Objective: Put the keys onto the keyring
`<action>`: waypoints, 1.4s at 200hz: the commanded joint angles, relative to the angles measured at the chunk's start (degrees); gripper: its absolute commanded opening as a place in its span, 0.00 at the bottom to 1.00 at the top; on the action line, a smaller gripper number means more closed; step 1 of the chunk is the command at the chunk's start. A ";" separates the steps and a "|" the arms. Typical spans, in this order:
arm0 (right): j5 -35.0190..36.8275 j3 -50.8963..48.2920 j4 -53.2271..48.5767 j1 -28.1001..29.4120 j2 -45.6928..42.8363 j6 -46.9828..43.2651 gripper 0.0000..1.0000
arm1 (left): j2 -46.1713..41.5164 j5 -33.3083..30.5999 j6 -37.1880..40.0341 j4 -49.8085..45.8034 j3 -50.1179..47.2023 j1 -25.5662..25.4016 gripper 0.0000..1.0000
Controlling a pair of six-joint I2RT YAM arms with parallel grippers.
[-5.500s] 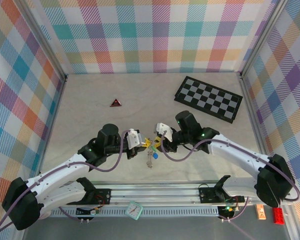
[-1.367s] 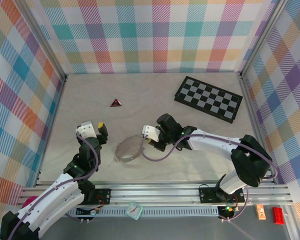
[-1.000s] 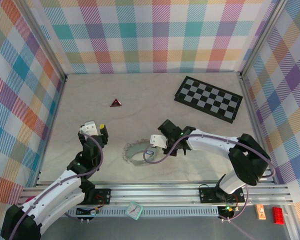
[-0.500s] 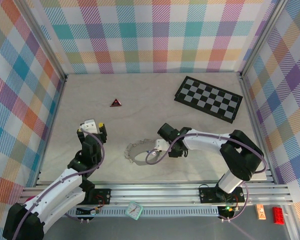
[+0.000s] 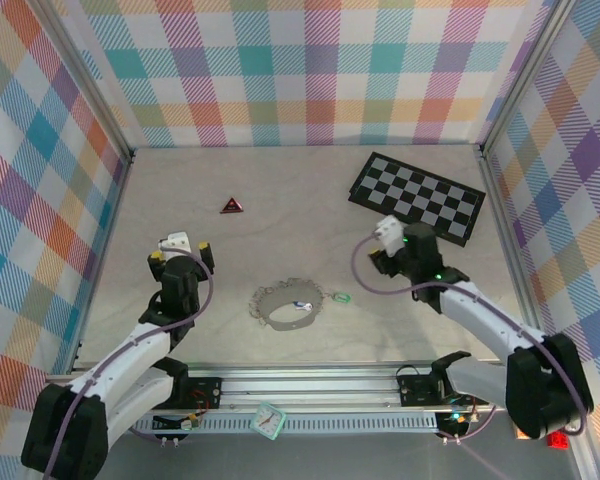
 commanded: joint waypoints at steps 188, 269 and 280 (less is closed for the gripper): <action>-6.30 -8.06 45.96 -15.10 24.16 14.61 0.99 | 38.28 14.93 1.75 33.00 5.84 8.35 1.00; -6.81 -6.40 42.81 -16.04 24.28 15.78 0.99 | 38.52 17.45 0.19 30.01 7.31 10.51 1.00; -6.92 -6.28 42.59 -16.12 24.25 15.72 0.99 | 38.61 17.64 0.23 29.76 7.46 10.54 1.00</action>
